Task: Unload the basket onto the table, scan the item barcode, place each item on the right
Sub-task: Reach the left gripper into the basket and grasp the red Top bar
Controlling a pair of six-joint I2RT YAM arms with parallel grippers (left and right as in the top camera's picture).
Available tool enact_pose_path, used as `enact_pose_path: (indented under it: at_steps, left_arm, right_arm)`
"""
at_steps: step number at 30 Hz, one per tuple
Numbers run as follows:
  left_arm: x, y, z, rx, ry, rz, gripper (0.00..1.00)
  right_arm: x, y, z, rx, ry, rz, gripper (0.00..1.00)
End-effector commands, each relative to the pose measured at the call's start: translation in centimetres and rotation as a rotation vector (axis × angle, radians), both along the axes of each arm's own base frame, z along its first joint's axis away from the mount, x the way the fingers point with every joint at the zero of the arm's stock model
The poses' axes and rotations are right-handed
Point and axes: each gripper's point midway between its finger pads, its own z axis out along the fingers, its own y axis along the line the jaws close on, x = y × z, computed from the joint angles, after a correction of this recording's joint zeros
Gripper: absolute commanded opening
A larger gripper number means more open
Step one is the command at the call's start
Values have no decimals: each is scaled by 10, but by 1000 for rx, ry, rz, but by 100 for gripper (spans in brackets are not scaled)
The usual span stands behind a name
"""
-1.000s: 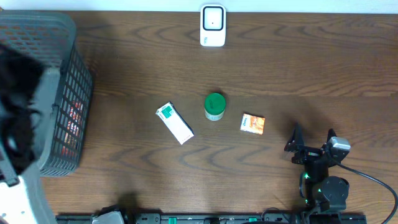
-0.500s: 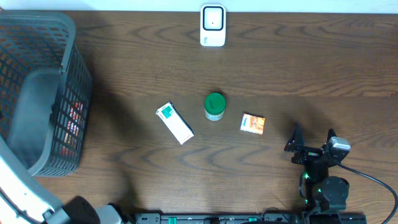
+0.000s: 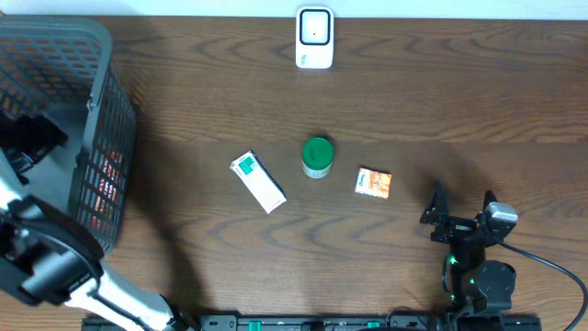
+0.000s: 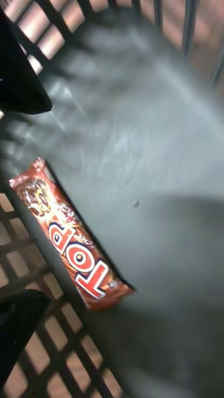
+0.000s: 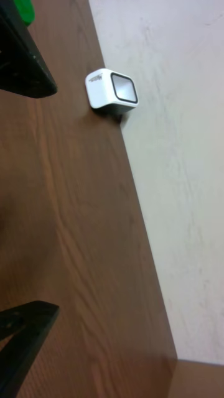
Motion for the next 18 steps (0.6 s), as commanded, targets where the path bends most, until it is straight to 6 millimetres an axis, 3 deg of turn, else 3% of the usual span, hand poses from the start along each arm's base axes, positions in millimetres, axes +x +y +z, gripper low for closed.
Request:
enact_pose_path:
  at_steps: [1,9,18]
  left_arm:
    - [8,-19,-30,-122,22,-162,90]
    - [6,-32,-86,-231,144,-262,90]
    - [7,-52,-99,-275,171,-394,90]
  right_arm:
    - [0,-3,0,-13,0,-9,99]
    - [0,-3,0,-13,0,-9,99]
    - [0,-3,0,-13,0,-9,99]
